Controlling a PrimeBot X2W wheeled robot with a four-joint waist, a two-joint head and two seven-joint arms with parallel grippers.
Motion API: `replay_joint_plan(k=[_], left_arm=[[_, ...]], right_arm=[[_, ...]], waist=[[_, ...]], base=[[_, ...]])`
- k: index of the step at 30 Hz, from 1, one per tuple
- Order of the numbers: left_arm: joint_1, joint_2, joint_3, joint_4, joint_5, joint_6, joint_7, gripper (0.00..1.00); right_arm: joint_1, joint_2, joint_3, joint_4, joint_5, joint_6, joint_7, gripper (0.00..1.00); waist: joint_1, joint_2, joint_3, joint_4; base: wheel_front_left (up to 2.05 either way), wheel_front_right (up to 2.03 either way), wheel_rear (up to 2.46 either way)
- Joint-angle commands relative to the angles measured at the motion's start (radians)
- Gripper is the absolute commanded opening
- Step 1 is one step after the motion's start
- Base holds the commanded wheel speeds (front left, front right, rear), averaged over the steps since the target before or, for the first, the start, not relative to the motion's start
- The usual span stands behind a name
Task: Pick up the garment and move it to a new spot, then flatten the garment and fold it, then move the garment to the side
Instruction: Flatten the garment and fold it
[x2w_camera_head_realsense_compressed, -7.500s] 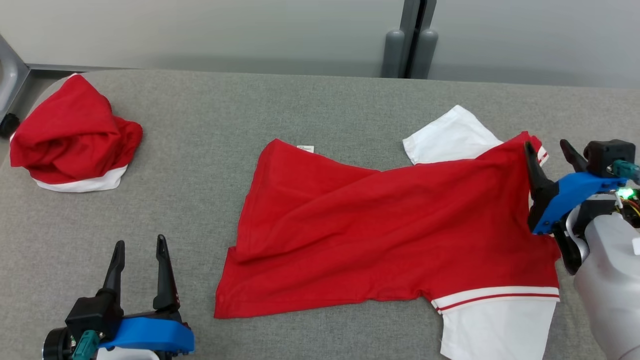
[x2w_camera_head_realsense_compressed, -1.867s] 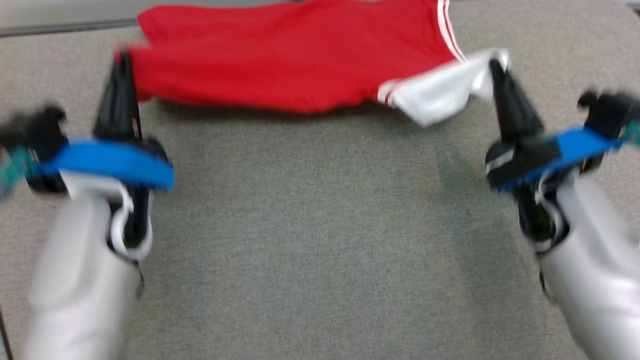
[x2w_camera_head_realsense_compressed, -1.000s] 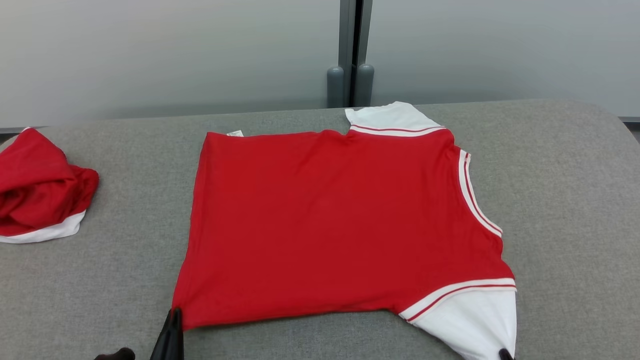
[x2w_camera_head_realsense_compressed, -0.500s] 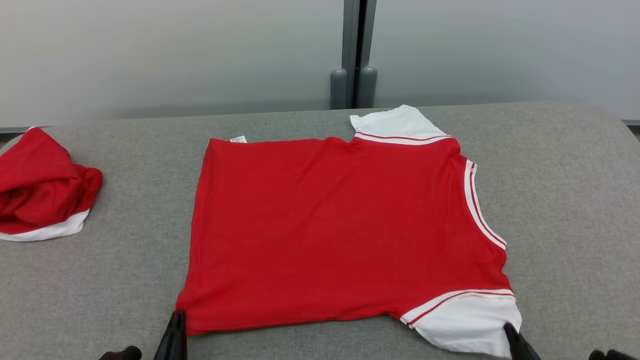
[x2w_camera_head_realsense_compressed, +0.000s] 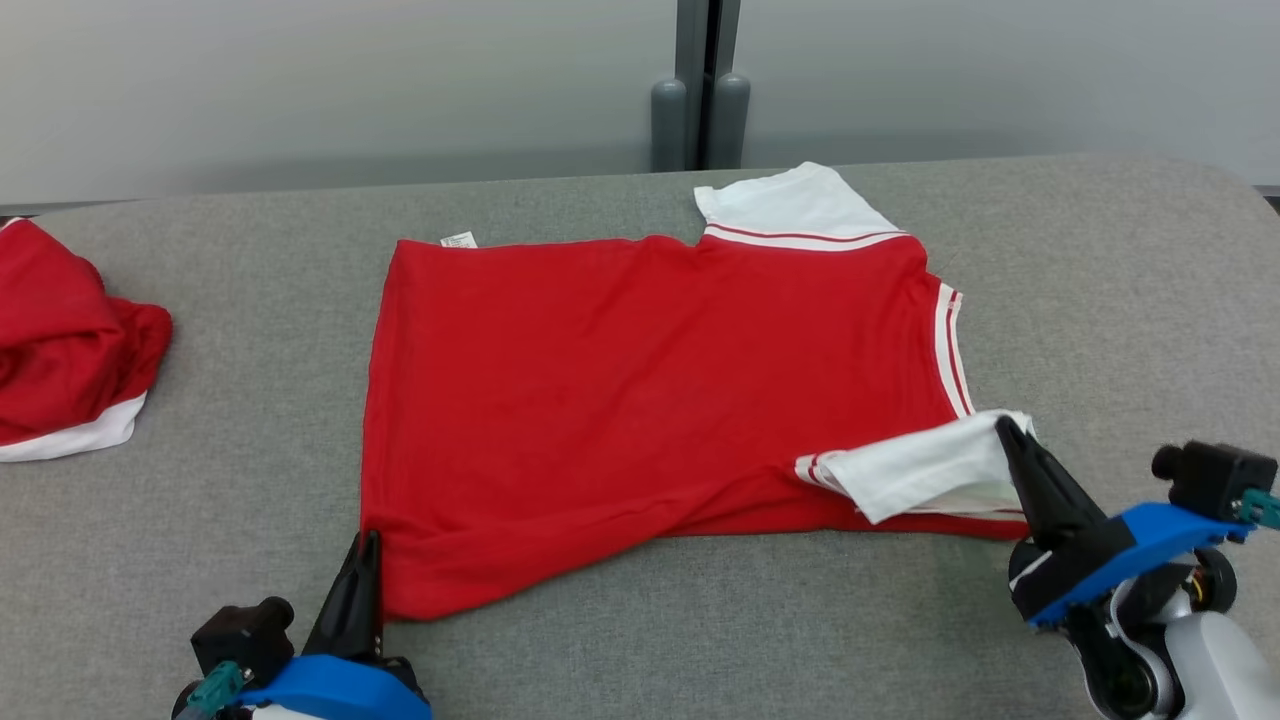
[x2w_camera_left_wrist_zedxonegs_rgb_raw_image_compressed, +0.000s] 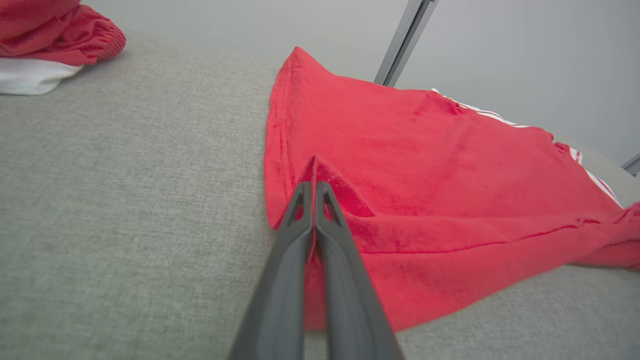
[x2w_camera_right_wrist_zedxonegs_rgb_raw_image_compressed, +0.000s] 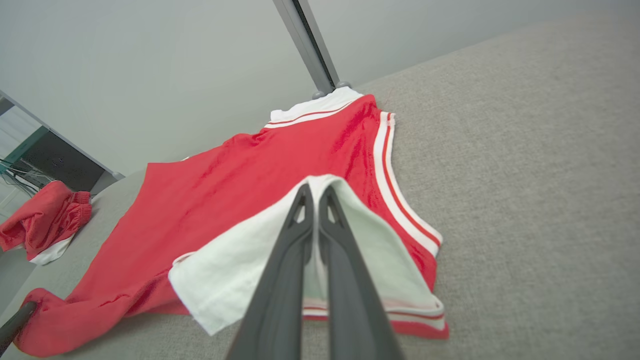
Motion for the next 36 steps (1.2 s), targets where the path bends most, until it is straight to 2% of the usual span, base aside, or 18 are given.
replay_joint_plan(k=[1, 6, 13, 21, 22, 23, 24, 25, 36], left_arm=[[-0.020, 0.006, -0.002, 0.003, -0.002, -0.001, -0.002, 0.00], [-0.085, 0.023, -0.032, 0.015, 0.002, -0.001, -0.002, 0.00], [-0.223, 0.047, -0.094, 0.094, -0.016, -0.001, 0.000, 0.00], [-0.342, 0.076, -0.145, 0.208, -0.040, -0.001, -0.003, 0.00], [-0.350, 0.079, -0.152, 0.222, -0.044, -0.001, -0.002, 0.00], [-0.363, 0.079, -0.152, 0.229, -0.043, -0.001, -0.002, 0.01], [-0.374, 0.079, -0.146, 0.232, -0.039, -0.001, -0.002, 0.88], [-0.376, 0.077, -0.141, 0.235, -0.033, -0.001, -0.003, 1.00], [-0.200, 0.012, -0.033, 0.165, 0.048, 0.000, -0.002, 1.00]], right_arm=[[-0.042, -0.010, 0.012, 0.023, -0.007, 0.002, -0.003, 0.00], [-0.197, -0.042, 0.053, 0.179, 0.000, 0.002, -0.004, 0.00], [-0.359, -0.054, 0.097, 0.391, 0.037, 0.002, -0.034, 0.00], [-0.470, -0.046, 0.177, 0.542, 0.082, 0.002, -0.108, 0.00], [-0.478, -0.046, 0.183, 0.557, 0.086, 0.002, -0.125, 0.18], [-0.486, -0.044, 0.191, 0.564, 0.097, 0.002, -0.136, 0.64], [-0.489, -0.041, 0.199, 0.574, 0.110, 0.002, -0.150, 1.00], [-0.488, -0.044, 0.208, 0.582, 0.120, 0.002, -0.159, 1.00], [-0.335, -0.139, 0.354, 0.591, 0.142, 0.002, -0.287, 1.00]], waist=[[-0.0002, -0.0003, 0.007, 0.007], [-0.0002, -0.0003, 0.035, 0.028], [-0.0002, -0.0003, 0.075, 0.053], [-0.0002, -0.0003, 0.095, 0.043], [-0.0002, -0.0003, 0.096, 0.041], [-0.0002, -0.0003, 0.098, 0.040], [-0.0002, -0.0003, 0.099, 0.040], [-0.0002, -0.0003, 0.098, 0.039], [-0.0002, -0.0003, 0.026, 0.027]], base=[[0.00, 0.00, 0.00], [0.00, 0.00, 0.00], [0.00, 0.00, 0.00], [0.00, 0.00, 0.00], [0.00, 0.00, 0.00], [0.00, 0.00, 0.00], [0.00, 0.00, 0.00], [0.00, 0.00, 0.00], [0.00, 0.00, 0.00]])
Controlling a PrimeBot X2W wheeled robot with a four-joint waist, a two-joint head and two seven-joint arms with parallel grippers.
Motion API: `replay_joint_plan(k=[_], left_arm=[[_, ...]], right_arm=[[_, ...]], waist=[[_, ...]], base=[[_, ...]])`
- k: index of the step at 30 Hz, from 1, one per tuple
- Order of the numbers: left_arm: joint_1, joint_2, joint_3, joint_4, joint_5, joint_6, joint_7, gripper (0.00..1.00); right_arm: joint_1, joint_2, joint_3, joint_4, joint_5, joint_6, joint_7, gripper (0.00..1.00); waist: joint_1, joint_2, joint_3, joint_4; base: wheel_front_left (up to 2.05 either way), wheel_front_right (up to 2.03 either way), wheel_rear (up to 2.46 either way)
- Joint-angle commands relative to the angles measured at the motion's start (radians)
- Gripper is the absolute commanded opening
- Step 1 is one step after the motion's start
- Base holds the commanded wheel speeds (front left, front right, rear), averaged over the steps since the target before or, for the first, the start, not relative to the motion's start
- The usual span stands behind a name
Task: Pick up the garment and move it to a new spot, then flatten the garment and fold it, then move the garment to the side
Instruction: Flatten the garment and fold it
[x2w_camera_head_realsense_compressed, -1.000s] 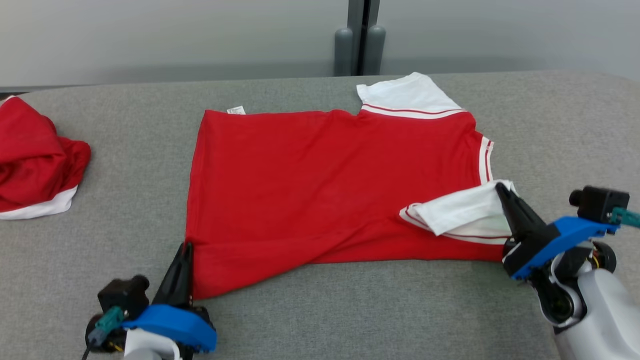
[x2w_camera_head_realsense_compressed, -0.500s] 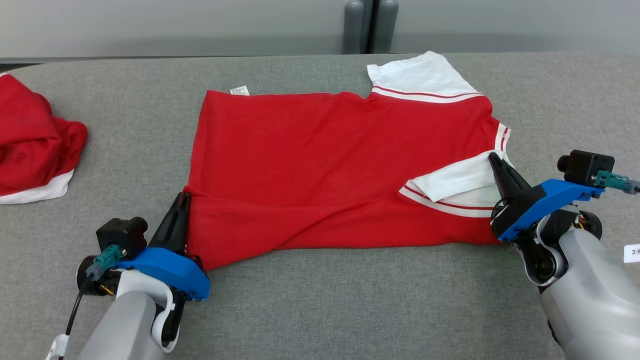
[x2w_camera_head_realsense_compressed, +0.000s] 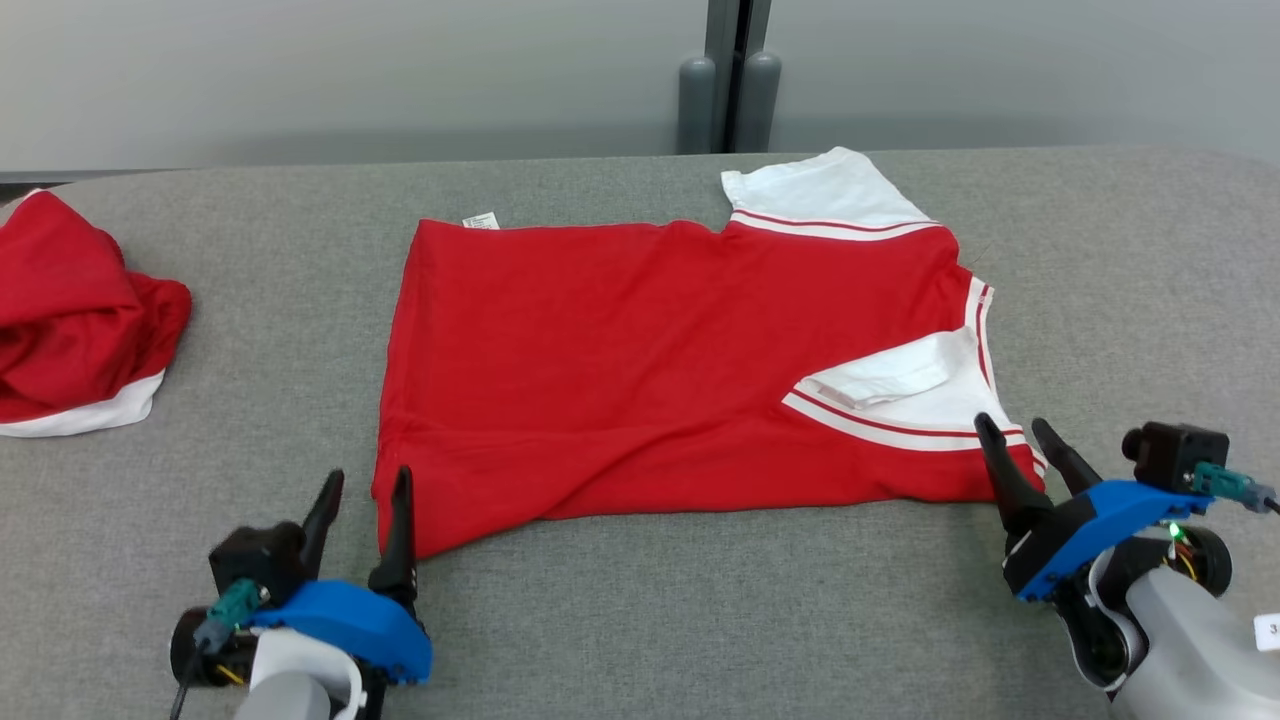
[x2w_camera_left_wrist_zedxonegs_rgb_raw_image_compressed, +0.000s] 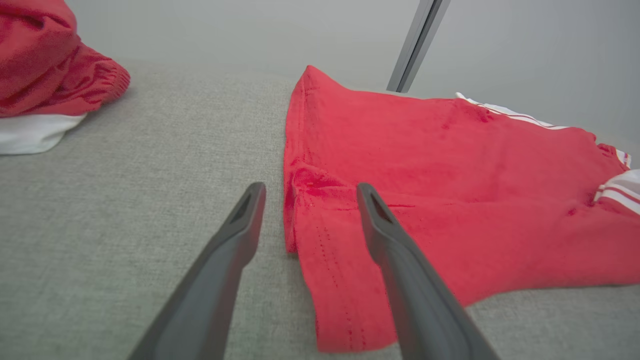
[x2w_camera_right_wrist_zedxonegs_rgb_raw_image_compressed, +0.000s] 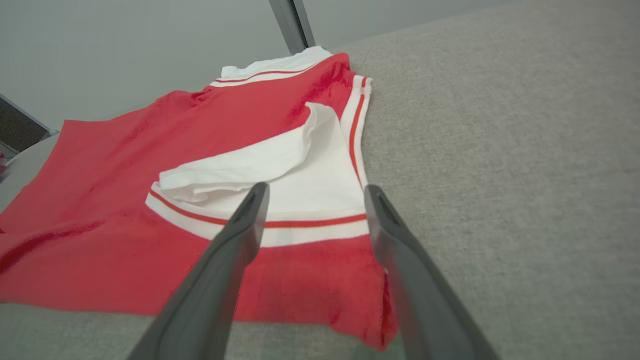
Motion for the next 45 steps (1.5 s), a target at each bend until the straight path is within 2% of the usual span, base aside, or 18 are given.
replay_joint_plan(k=[1, 7, 17, 18, 19, 20, 21, 22, 27, 34, 39, 45], left_arm=[[0.036, -0.008, 0.007, -0.007, 0.012, 0.000, -0.002, 1.00], [0.098, -0.023, 0.020, 0.013, 0.038, 0.000, -0.002, 1.00], [0.009, -0.029, 0.013, 0.129, 0.036, -0.001, -0.001, 1.00], [0.000, -0.033, 0.006, 0.142, 0.028, -0.001, 0.000, 1.00], [-0.008, -0.037, -0.002, 0.149, 0.015, -0.001, 0.000, 0.65], [-0.019, -0.038, -0.011, 0.144, 0.007, -0.001, 0.000, 0.40], [-0.027, -0.034, -0.015, 0.139, 0.002, -0.001, 0.000, 0.23], [-0.030, -0.030, -0.016, 0.135, -0.007, -0.001, 0.000, 0.00], [-0.035, -0.019, 0.007, 0.105, -0.029, -0.001, -0.001, 0.00], [0.056, -0.019, 0.012, 0.049, -0.038, -0.001, -0.001, 0.00], [0.159, -0.023, 0.035, -0.017, -0.024, -0.001, -0.001, 0.00], [0.291, -0.032, 0.064, -0.085, -0.011, 0.017, -0.001, 0.00]], right_arm=[[0.027, -0.013, 0.003, 0.003, 0.012, 0.002, -0.011, 1.00], [0.064, -0.028, 0.028, 0.017, 0.031, 0.002, -0.021, 1.00], [0.006, 0.000, 0.069, 0.097, 0.017, 0.002, -0.022, 1.00], [0.002, 0.004, 0.074, 0.101, 0.019, 0.002, -0.022, 0.49], [0.000, 0.008, 0.080, 0.105, 0.022, 0.002, -0.022, 0.27], [-0.001, 0.012, 0.086, 0.109, 0.024, 0.002, -0.021, 0.00], [-0.002, 0.014, 0.091, 0.111, 0.027, 0.002, -0.022, 0.00], [-0.004, 0.015, 0.096, 0.112, 0.030, 0.002, -0.024, 0.00], [-0.002, 0.009, 0.106, 0.106, 0.050, 0.002, -0.039, 0.00], [0.068, -0.014, 0.093, 0.064, 0.095, 0.002, -0.051, 0.00], [0.167, -0.045, 0.088, -0.017, 0.104, 0.001, -0.053, 0.00], [0.339, -0.078, 0.029, -0.147, 0.104, 0.001, -0.053, 0.00]], waist=[[0.0001, 0.0001, -0.016, -0.012], [0.0001, 0.0001, -0.020, -0.022], [0.0001, 0.0001, 0.023, -0.021], [0.0001, 0.0001, 0.025, -0.021], [0.0001, 0.0001, 0.027, -0.021], [0.0001, 0.0001, 0.028, -0.022], [0.0001, 0.0001, 0.028, -0.021], [0.0001, 0.0001, 0.027, -0.021], [0.0001, 0.0001, 0.012, -0.018], [0.0001, 0.0001, -0.052, -0.008], [0.0001, 0.0001, -0.097, -0.005], [0.0001, 0.0001, -0.123, 0.001]], base=[[0.00, 0.00, 0.00], [0.00, 0.00, 0.00], [0.00, 0.00, 0.00], [0.00, 0.00, 0.00], [0.00, 0.00, 0.00], [0.00, 0.00, 0.00], [0.00, 0.00, 0.00], [0.00, 0.00, 0.00], [0.00, 0.00, 0.00], [0.00, 0.00, 0.00], [0.00, 0.00, 0.00], [0.00, 0.00, 0.00]])
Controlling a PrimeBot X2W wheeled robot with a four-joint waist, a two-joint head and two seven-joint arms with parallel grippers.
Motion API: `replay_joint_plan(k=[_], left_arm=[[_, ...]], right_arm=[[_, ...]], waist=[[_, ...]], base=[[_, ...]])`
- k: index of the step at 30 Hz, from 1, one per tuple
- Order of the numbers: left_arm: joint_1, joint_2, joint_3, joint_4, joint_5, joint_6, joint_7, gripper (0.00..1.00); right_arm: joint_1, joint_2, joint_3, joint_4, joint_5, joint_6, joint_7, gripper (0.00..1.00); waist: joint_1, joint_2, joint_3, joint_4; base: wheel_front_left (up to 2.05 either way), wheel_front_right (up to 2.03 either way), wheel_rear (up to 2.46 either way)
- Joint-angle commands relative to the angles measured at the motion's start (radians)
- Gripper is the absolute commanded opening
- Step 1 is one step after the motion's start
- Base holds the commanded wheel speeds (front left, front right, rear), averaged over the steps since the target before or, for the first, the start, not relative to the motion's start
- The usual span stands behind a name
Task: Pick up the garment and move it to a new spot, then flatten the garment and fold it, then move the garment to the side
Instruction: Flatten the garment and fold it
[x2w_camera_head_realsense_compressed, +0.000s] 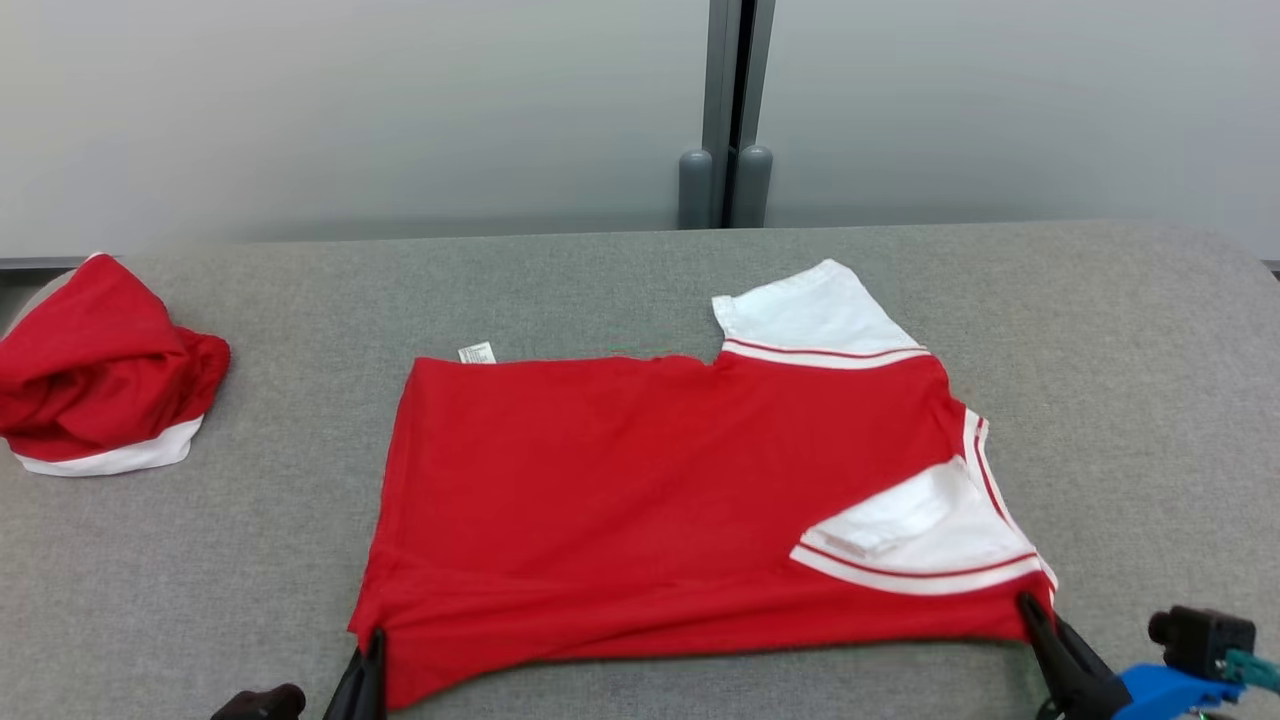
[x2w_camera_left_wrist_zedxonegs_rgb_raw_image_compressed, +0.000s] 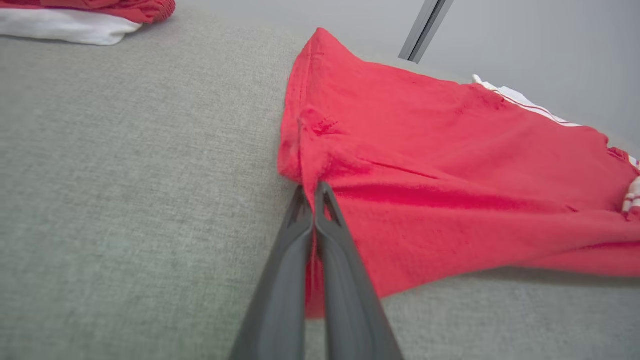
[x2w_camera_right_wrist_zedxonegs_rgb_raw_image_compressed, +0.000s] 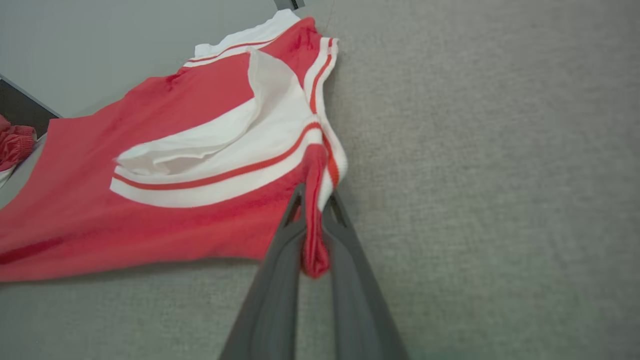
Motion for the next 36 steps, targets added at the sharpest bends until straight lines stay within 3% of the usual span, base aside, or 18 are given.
replay_joint_plan(k=[1, 8, 9, 10, 18, 21, 26, 30, 36], left_arm=[[0.032, 0.008, 0.010, -0.015, 0.005, 0.008, 0.000, 0.00], [0.091, 0.001, 0.024, -0.028, -0.001, 0.015, 0.000, 0.00], [0.093, 0.000, 0.026, -0.027, -0.001, 0.016, 0.000, 0.49], [0.095, -0.003, 0.026, -0.025, 0.000, 0.017, 0.000, 1.00], [0.101, -0.028, 0.101, -0.174, 0.058, 0.025, 0.000, 1.00], [0.102, -0.040, 0.153, -0.260, 0.101, 0.028, 0.000, 1.00], [0.093, -0.058, 0.213, -0.355, 0.189, 0.029, 0.000, 1.00], [0.073, -0.061, 0.221, -0.356, 0.263, 0.028, 0.000, 1.00], [0.051, -0.064, 0.228, -0.315, 0.333, 0.025, 0.000, 1.00]], right_arm=[[0.068, -0.016, -0.026, -0.035, 0.002, 0.000, -0.005, 0.00], [0.200, 0.009, -0.086, -0.128, -0.030, 0.000, 0.056, 0.00], [0.208, 0.011, -0.100, -0.135, -0.044, 0.000, 0.065, 0.71], [0.213, 0.018, -0.113, -0.141, -0.057, 0.000, 0.072, 1.00], [0.217, 0.066, -0.242, -0.234, -0.191, 0.000, 0.041, 1.00], [0.204, 0.083, -0.290, -0.279, -0.294, 0.000, 0.014, 1.00], [0.183, 0.167, -0.349, -0.354, -0.432, 0.000, -0.004, 1.00], [0.185, 0.239, -0.386, -0.426, -0.533, 0.000, -0.005, 1.00], [0.199, 0.290, -0.406, -0.444, -0.639, 0.000, -0.005, 1.00]], waist=[[0.0001, 0.0002, -0.003, 0.003], [0.0001, 0.0002, -0.008, -0.002], [0.0001, 0.0002, -0.009, -0.004], [0.0001, 0.0002, -0.011, -0.007], [0.0001, 0.0002, -0.033, -0.010], [0.0001, 0.0002, -0.043, -0.006], [0.0001, 0.0002, -0.050, -0.005], [0.0001, 0.0002, -0.050, 0.000], [0.0001, 0.0002, -0.051, 0.005]], base=[[0.00, 0.00, 0.00], [0.00, 0.00, 0.00], [0.00, 0.00, 0.00], [0.00, 0.00, 0.00], [0.00, 0.00, 0.00], [0.00, 0.00, 0.00], [0.00, 0.00, 0.00], [0.00, 0.00, 0.00], [0.00, 0.00, 0.00]])
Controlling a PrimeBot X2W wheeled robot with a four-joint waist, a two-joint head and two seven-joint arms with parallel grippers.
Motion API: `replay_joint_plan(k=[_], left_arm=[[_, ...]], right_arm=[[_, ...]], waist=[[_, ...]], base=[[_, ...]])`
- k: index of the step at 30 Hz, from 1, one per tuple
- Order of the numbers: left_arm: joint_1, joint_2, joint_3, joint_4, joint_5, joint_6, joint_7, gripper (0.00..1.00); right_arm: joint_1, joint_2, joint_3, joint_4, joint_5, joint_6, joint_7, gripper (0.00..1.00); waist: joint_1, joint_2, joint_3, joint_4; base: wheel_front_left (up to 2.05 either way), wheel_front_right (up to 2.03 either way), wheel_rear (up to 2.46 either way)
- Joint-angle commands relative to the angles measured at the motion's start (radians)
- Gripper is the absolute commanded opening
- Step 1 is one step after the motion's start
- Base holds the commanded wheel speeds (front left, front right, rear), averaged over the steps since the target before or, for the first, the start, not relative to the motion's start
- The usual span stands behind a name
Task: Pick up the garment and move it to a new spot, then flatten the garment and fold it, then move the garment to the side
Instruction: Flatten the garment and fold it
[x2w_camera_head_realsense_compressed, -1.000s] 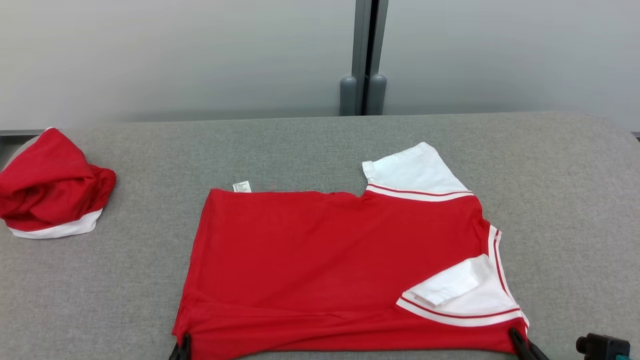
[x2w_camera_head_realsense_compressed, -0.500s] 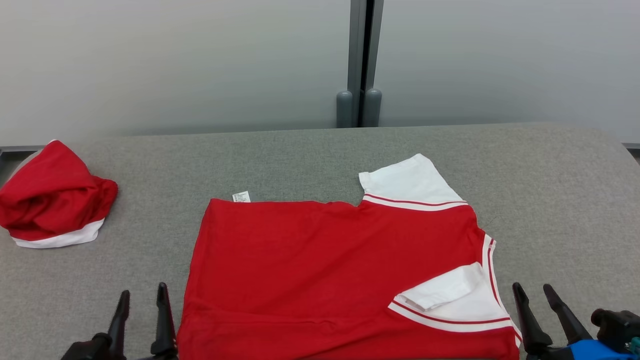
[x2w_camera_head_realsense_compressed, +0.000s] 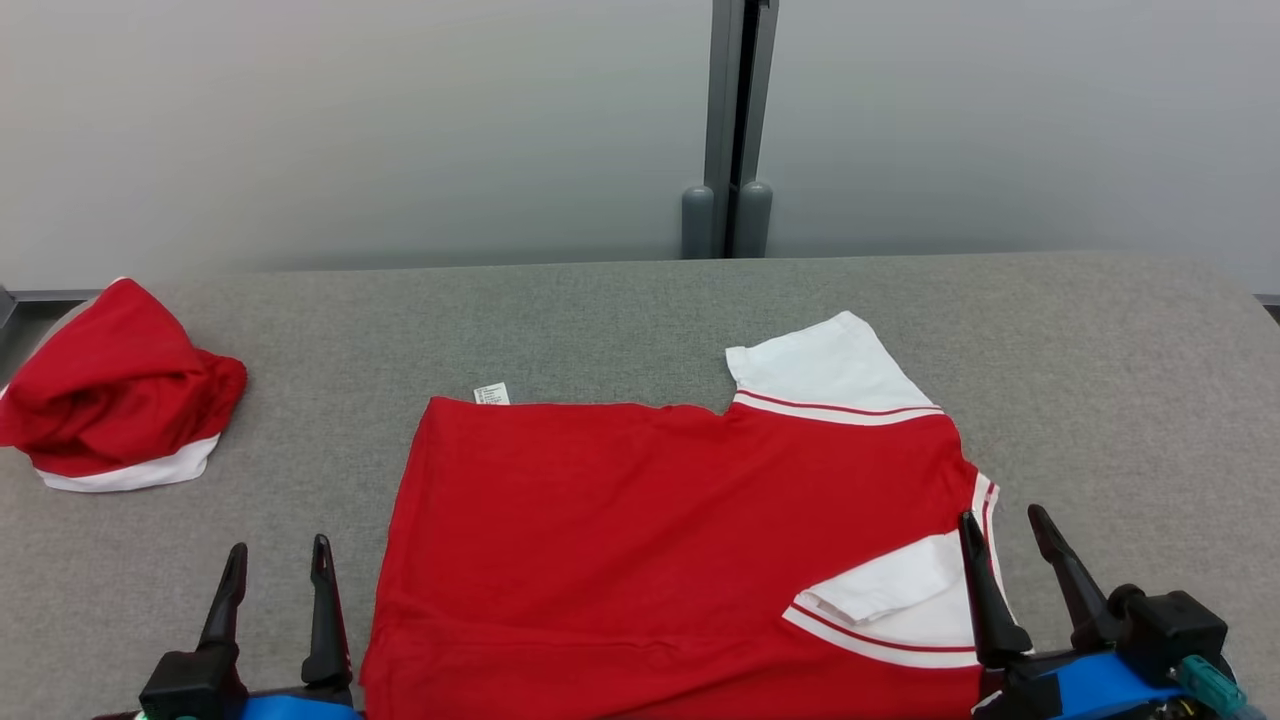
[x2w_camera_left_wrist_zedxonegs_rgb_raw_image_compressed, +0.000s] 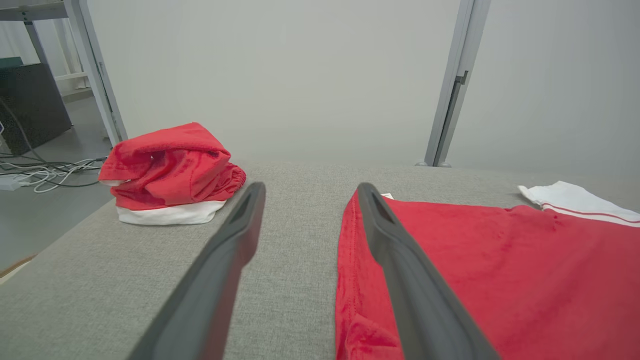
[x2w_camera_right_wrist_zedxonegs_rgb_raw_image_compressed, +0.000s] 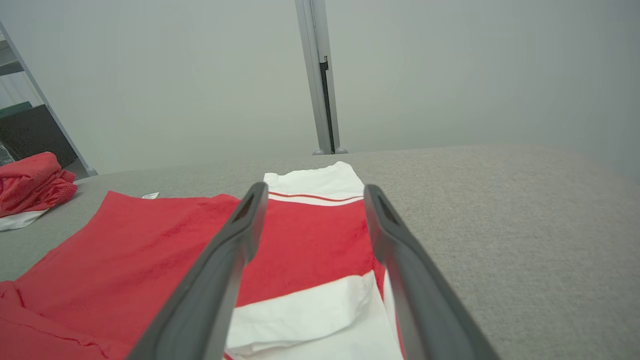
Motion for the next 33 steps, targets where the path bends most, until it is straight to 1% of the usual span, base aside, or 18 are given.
replay_joint_plan(k=[1, 5, 11, 20, 29, 33], left_arm=[[-0.016, -0.001, -0.002, 0.008, 0.013, -0.002, 0.000, 1.00], [-0.008, -0.002, -0.018, 0.035, 0.049, -0.002, 0.000, 1.00], [0.003, -0.004, -0.024, 0.060, 0.054, 0.002, 0.000, 1.00], [-0.005, -0.001, -0.015, 0.074, 0.063, -0.001, 0.000, 1.00], [-0.006, -0.004, -0.013, 0.082, 0.051, -0.002, 0.000, 1.00], [-0.066, 0.003, -0.013, 0.095, 0.034, -0.011, 0.000, 1.00]], right_arm=[[0.011, 0.010, -0.004, -0.005, -0.014, 0.001, -0.005, 1.00], [0.041, 0.025, -0.012, 0.024, -0.057, 0.001, -0.005, 1.00], [0.054, 0.035, -0.034, 0.067, -0.088, 0.001, -0.005, 1.00], [0.053, 0.038, -0.035, 0.094, -0.100, 0.001, -0.005, 1.00], [0.044, 0.039, -0.022, 0.109, -0.085, 0.001, -0.005, 1.00], [-0.017, 0.038, -0.017, 0.110, -0.088, 0.001, -0.005, 1.00]], waist=[[0.0000, 0.0000, -0.001, 0.003], [0.0000, 0.0000, -0.009, 0.012], [0.0000, 0.0000, -0.015, 0.019], [0.0000, 0.0000, -0.019, 0.021], [0.0000, 0.0000, -0.019, 0.017], [0.0000, 0.0000, -0.005, 0.013]], base=[[0.00, 0.00, 0.00], [0.00, 0.00, 0.00], [0.00, 0.00, 0.00], [0.00, 0.00, 0.00], [0.00, 0.00, 0.00], [0.00, 0.00, 0.00]])
